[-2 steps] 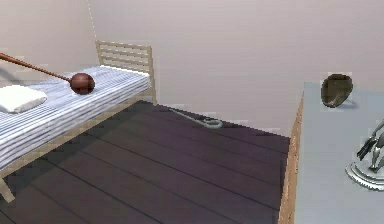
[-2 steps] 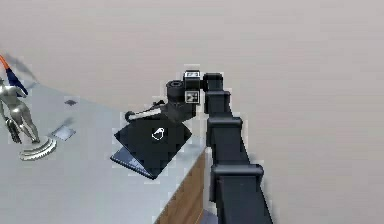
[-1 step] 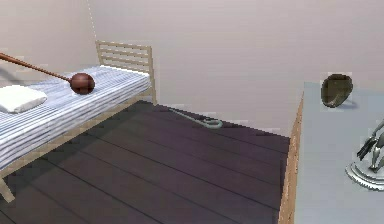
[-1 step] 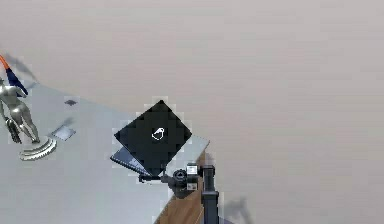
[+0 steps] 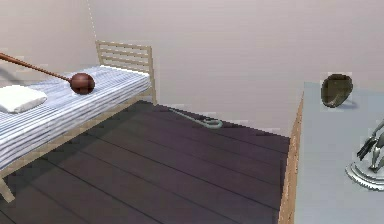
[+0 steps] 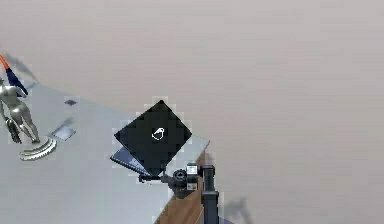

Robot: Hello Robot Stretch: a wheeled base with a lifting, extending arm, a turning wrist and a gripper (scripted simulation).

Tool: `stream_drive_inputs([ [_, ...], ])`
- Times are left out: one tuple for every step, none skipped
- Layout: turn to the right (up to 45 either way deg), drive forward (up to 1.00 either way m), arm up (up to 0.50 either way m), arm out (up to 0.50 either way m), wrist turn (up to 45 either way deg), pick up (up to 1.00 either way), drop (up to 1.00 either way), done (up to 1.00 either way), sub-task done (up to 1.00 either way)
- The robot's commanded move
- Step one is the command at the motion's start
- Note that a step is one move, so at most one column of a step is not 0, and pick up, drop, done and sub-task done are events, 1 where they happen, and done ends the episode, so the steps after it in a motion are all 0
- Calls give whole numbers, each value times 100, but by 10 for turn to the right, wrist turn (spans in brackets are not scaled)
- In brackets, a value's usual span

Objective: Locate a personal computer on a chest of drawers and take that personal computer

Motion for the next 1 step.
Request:
stream_drive_inputs([
  [0, 0, 10, 0, 0, 0, 0, 0, 0],
])
